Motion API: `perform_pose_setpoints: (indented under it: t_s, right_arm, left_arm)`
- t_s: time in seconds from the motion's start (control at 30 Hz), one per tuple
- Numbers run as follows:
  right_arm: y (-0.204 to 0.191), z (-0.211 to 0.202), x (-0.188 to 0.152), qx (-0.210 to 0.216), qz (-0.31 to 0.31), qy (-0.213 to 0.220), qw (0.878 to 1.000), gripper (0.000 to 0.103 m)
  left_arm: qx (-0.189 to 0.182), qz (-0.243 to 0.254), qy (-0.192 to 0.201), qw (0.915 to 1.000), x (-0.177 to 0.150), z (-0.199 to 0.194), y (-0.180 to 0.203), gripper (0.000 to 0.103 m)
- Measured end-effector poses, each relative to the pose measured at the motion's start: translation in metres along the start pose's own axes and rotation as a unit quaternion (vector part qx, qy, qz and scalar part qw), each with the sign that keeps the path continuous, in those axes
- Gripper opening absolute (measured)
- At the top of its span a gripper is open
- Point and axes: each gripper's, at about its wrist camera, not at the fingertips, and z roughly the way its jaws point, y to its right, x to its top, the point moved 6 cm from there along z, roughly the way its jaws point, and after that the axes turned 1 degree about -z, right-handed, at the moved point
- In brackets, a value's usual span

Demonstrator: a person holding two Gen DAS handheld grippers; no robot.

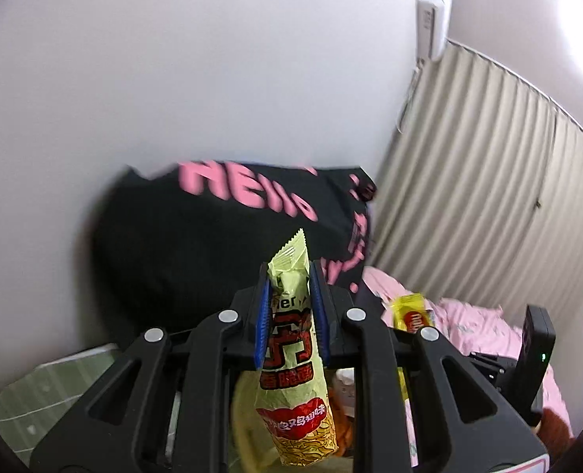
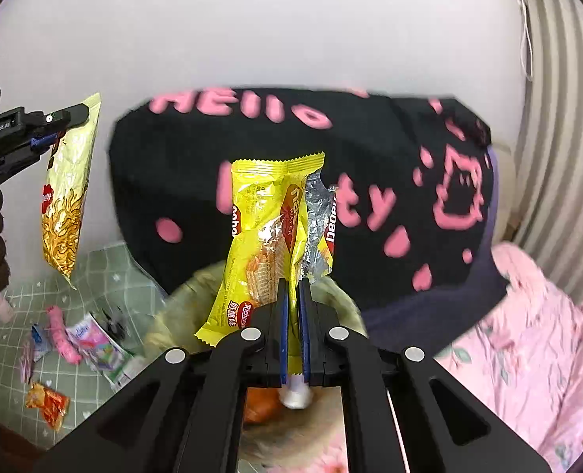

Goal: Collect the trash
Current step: 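Carry both snacks over the yellow trash bag and lower them inside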

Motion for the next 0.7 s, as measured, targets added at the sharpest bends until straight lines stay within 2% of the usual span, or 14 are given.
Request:
perform_pose_setpoints:
  t_s: [0.07, 0.17, 0.33, 0.5, 0.6, 0.7]
  right_arm:
    - [0.013, 0.004, -0.007, -0.019, 0.000, -0.014, 1.000, 0.006]
    - [0.019, 0.019, -0.024, -0.024, 0.004, -0.046, 0.999, 0.006]
    - [0.010, 0.050, -0.045, 0.003, -0.005, -0.086, 0.996, 0.006]
    - [-0.005, 0.098, -0.064, 0.024, -0.021, -0.137, 0.990, 0.006]
    - [-0.013, 0.109, -0.067, 0.031, -0.038, -0.147, 0.988, 0.006]
    - [-0.015, 0.112, -0.070, 0.032, -0.045, -0.152, 0.987, 0.006]
  left_arm:
    - [-0.014, 0.003, -0.013, 0.9998, -0.007, 0.016, 0.009, 0.018]
    - [-0.030, 0.011, -0.021, 0.9993, -0.015, 0.043, 0.024, 0.018]
    - [-0.025, 0.039, -0.028, 0.9985, -0.038, 0.086, 0.043, 0.018]
    - [-0.004, 0.030, -0.072, 0.9969, -0.067, 0.120, 0.028, 0.018]
    - [0.000, 0.009, -0.090, 0.9959, -0.082, 0.134, 0.017, 0.018]
    - [0.001, 0.020, -0.105, 0.9943, -0.094, 0.141, 0.014, 0.018]
